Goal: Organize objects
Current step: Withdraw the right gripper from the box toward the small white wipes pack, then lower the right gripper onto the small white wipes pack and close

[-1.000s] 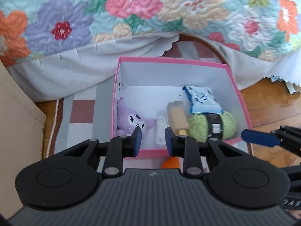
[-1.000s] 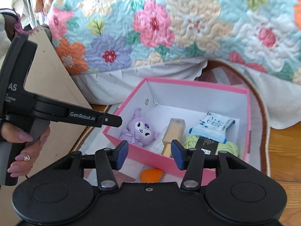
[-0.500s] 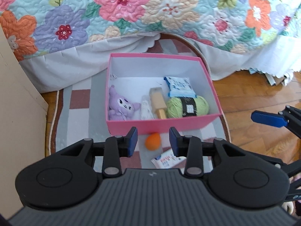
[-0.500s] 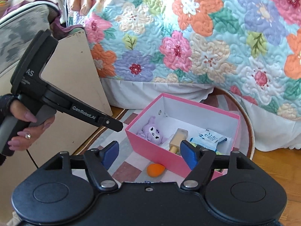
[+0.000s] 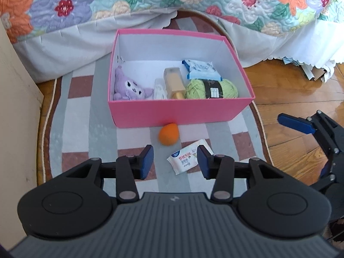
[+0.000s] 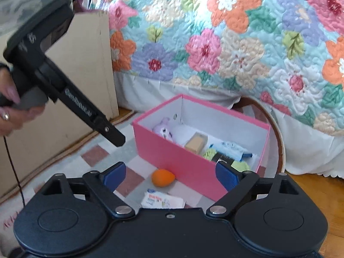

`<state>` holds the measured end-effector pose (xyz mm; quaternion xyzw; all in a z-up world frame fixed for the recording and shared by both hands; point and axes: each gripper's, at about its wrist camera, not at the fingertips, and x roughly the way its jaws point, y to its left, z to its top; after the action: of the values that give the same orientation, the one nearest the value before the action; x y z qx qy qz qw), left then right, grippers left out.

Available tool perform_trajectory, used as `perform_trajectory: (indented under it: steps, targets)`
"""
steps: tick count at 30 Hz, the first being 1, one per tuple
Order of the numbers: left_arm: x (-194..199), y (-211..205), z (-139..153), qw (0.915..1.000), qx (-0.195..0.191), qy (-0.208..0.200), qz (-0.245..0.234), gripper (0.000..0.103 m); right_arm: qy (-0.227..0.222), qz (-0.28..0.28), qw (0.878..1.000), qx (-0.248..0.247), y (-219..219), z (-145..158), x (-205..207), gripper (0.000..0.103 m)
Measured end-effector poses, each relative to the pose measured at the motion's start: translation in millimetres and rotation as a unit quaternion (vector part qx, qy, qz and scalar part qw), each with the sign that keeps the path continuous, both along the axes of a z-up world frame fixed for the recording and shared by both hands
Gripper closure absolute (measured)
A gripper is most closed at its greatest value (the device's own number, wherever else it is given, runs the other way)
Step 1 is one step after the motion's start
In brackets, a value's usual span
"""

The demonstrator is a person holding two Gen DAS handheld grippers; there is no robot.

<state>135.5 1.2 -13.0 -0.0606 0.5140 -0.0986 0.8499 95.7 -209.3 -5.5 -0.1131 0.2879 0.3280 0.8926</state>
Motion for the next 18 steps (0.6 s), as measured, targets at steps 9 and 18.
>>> perform_trajectory:
  steps: [9,18]
  targets:
    - [0,13,-45,0.9996,-0.011,0.008,0.024,0.050,0.032,-0.039,0.999,-0.007,6,-45,22,0.010]
    - [12,20,-87,0.9972,-0.041,0.010,0.062,0.043,0.086,-0.036,0.996,-0.010,14,-89,35,0.010]
